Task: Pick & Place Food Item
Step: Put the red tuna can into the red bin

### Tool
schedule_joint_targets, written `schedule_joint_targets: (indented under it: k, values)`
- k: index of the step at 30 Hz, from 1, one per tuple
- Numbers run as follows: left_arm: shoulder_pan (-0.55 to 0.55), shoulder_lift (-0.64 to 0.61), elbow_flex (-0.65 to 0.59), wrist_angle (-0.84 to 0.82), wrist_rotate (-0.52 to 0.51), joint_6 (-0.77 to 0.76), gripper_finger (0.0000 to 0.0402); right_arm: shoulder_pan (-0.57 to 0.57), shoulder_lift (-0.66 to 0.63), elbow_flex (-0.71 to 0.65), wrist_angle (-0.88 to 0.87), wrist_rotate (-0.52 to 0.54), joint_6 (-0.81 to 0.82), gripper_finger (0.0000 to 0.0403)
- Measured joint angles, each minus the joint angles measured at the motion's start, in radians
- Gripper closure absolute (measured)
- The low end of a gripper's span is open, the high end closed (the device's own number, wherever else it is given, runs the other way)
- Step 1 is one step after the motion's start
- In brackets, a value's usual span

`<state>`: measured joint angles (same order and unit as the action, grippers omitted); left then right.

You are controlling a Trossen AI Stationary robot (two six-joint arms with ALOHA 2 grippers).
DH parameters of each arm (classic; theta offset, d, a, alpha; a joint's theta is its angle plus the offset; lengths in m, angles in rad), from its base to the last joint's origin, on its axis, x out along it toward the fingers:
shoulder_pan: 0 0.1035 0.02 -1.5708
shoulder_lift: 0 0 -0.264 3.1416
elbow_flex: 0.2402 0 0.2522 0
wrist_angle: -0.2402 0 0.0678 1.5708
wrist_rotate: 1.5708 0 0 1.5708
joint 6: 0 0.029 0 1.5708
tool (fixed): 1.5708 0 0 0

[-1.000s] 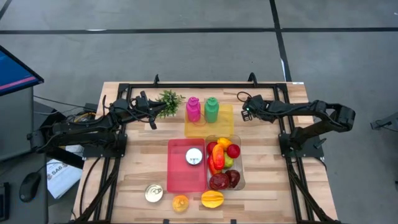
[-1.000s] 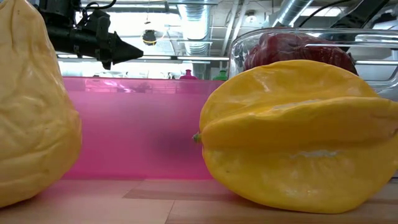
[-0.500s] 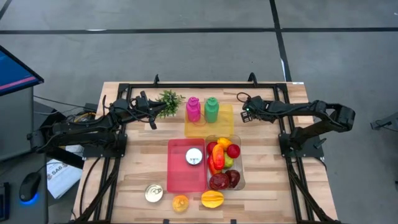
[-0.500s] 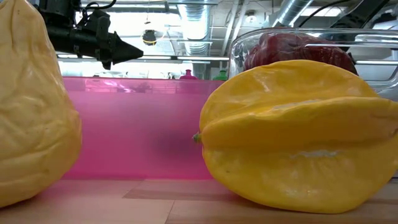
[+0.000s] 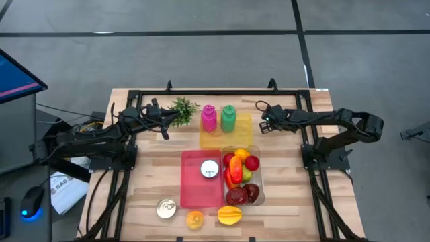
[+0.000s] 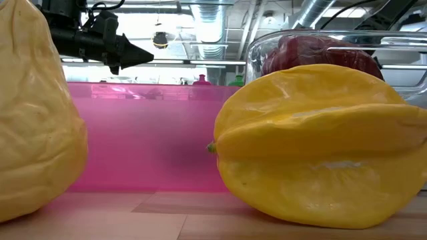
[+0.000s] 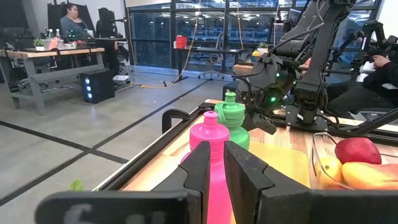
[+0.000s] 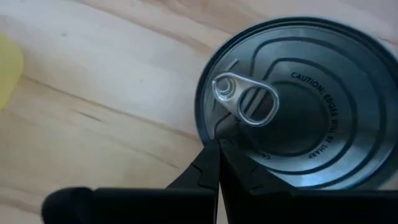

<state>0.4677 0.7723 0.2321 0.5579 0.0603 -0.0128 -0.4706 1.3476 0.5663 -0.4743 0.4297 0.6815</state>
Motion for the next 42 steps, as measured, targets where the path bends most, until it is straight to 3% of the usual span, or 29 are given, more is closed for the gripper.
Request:
schedule_joint_targets:
  k: [42]
  values:
    - [0.000,0.000,0.000,0.000,0.000,0.000,0.0367,-0.001,0.000,0.000,-0.023,-0.175,0.022,0.0403]
